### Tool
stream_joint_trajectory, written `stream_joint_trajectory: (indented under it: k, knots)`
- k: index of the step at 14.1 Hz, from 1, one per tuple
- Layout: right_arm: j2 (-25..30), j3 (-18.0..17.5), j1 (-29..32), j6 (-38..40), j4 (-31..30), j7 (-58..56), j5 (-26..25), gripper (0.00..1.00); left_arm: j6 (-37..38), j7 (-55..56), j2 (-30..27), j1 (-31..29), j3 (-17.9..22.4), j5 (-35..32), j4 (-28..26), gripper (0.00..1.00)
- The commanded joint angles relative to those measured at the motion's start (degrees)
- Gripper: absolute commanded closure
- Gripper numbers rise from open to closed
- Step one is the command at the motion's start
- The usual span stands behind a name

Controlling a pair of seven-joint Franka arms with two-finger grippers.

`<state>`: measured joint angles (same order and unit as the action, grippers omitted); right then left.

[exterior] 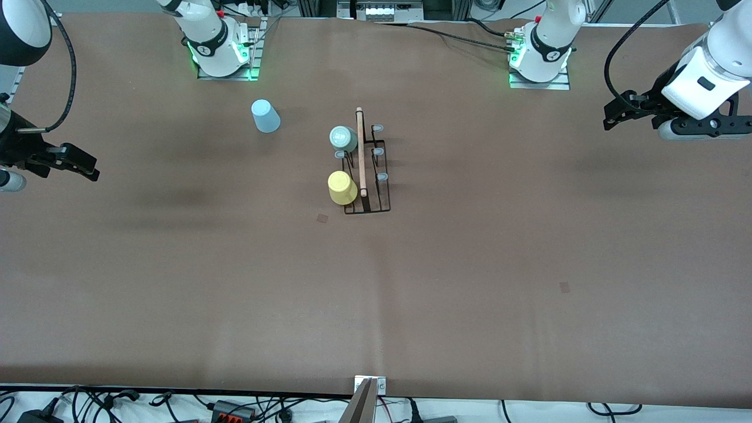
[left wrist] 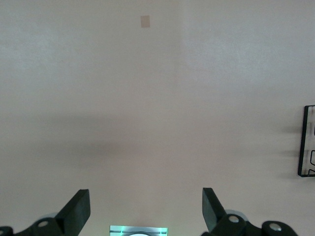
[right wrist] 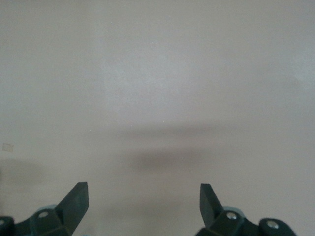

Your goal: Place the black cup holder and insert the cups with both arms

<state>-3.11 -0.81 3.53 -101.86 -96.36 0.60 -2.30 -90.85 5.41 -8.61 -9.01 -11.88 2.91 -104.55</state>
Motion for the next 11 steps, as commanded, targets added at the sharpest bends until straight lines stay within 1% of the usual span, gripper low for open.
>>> stream_joint_trajectory:
  k: [1, 4, 11]
  knots:
    - [1.62, -0.94, 1.21, 1.48, -1.2, -1.04, 1.24, 0.0, 0.85, -0.84, -0.09, -0.22, -0.33, -0.89, 0.49, 0.0]
    - [2.76, -0.94, 1.21, 2.01, -1.29, -1.21, 1.16, 0.0, 0.85, -0.84, -0.09, -0.3, -0.42, -0.89, 0.49, 0.0]
    - [3.55, -0.94, 1.21, 3.51, -1.37, -1.74, 1.24, 0.0, 0.85, -0.84, -0.09, -0.3, -0.42, -0.89, 0.49, 0.0]
